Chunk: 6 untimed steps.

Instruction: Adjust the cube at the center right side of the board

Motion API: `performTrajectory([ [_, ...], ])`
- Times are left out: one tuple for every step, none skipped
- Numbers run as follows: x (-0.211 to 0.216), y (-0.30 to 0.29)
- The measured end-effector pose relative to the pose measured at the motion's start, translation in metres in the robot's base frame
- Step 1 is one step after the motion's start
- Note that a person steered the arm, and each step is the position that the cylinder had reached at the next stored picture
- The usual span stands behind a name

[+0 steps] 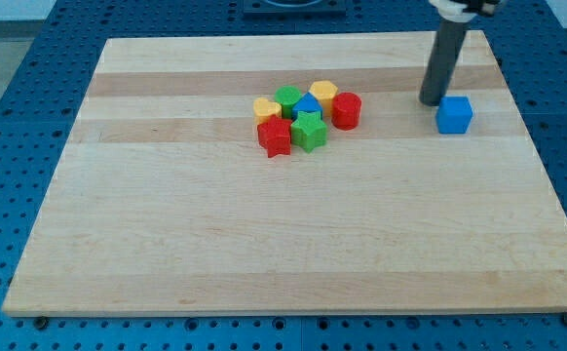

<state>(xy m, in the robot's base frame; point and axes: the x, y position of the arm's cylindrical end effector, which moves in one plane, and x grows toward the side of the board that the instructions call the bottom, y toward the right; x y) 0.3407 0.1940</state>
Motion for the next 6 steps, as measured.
performTrajectory([
  [0.004, 0.006],
  [0.018, 0.006],
  [0.030, 0.006],
  [0.026, 0.006],
  [0.017, 0.000],
  [0.022, -0.035],
])
